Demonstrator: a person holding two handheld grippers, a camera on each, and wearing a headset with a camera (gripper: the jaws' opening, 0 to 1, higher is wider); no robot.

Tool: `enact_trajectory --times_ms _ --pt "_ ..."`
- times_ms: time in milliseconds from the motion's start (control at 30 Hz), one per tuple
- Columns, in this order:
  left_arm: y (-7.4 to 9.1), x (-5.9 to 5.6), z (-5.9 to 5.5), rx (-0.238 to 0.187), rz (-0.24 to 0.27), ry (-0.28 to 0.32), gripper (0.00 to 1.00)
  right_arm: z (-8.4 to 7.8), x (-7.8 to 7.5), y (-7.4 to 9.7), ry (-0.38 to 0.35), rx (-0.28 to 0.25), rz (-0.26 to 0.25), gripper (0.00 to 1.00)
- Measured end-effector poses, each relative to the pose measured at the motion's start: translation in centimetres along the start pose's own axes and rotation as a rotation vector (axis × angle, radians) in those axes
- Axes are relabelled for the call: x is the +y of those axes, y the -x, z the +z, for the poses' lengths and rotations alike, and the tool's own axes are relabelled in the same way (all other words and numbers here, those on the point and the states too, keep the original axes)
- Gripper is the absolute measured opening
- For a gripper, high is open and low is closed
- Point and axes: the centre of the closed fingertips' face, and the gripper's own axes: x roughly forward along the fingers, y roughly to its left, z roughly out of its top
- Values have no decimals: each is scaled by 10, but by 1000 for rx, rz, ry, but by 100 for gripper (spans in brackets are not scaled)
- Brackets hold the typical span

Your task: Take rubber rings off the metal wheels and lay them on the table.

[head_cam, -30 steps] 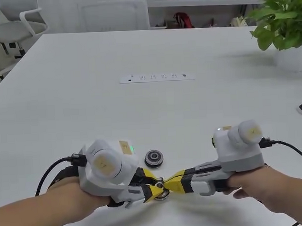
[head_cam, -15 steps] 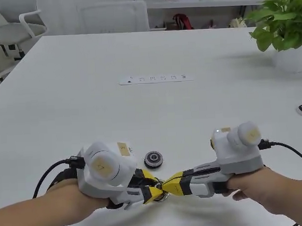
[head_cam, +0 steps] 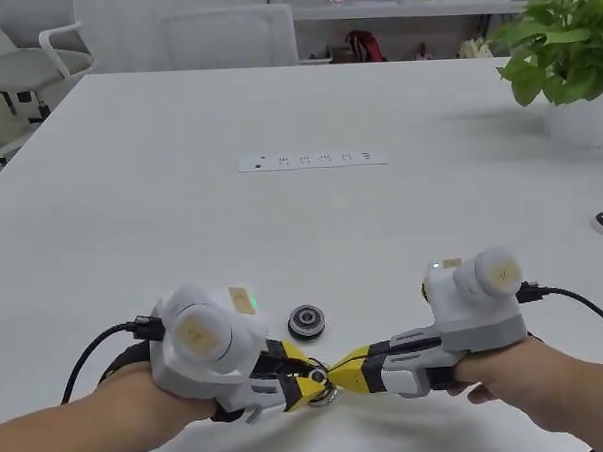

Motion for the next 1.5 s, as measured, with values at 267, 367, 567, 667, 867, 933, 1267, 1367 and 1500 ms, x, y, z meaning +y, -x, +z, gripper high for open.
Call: enact_trajectory --times_ms 267,367,567,667,867,933,1267,1367,1500 --pt "2 -4 3 -11 -12 -16 22 1 0 1 2 -2 -3 0" --pt "3 -4 4 -13 -15 -23 23 2 -1 2 0 -6 -6 0" --pt "9 -5 5 -23 -20 -21 28 2 -2 2 -4 -9 -9 0" --pt "12 -5 6 -28 -22 -23 30 2 -2 2 -5 -11 -9 0" --pt "18 -6 9 -46 -22 -20 35 3 -3 3 -8 -13 -8 0" --pt "20 -5 11 -51 -20 -17 36 3 -3 3 -7 -13 -9 0" --pt "28 -6 12 -67 -20 -8 45 2 -3 4 -9 -14 -10 0" --pt "30 -7 12 -70 -20 -6 47 3 -3 4 -10 -15 -10 0" --pt "34 -6 13 -80 -14 -2 50 3 -3 4 -11 -15 -10 0"
